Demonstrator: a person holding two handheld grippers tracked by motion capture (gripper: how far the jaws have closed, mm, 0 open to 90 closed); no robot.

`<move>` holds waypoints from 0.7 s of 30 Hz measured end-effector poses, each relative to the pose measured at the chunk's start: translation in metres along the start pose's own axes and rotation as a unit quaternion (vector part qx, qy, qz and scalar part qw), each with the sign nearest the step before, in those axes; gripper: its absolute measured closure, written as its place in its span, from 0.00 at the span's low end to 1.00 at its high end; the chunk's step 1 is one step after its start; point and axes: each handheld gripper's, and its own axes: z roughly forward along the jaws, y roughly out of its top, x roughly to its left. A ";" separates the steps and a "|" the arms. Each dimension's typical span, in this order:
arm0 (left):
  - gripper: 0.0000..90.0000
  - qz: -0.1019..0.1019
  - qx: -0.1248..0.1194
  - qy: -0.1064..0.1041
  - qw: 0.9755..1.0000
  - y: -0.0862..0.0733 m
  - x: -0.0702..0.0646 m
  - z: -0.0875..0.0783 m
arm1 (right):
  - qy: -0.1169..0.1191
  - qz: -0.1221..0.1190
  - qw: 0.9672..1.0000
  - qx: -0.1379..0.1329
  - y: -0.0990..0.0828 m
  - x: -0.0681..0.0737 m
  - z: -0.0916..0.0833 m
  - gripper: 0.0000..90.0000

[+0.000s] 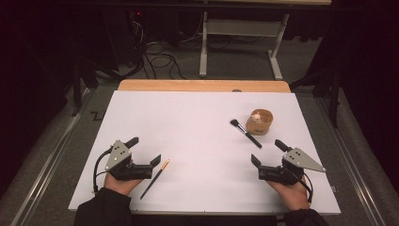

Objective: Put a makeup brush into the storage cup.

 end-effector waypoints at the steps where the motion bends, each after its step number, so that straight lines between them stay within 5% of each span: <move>1: 0.00 0.000 0.000 0.000 1.000 0.000 0.000 0.000 | 0.001 0.000 1.000 0.000 0.000 0.000 0.000 0.00; 21: 0.01 -0.005 0.001 0.000 1.000 0.000 0.001 0.000 | -0.005 0.003 1.000 -0.005 -0.001 -0.002 0.000 0.00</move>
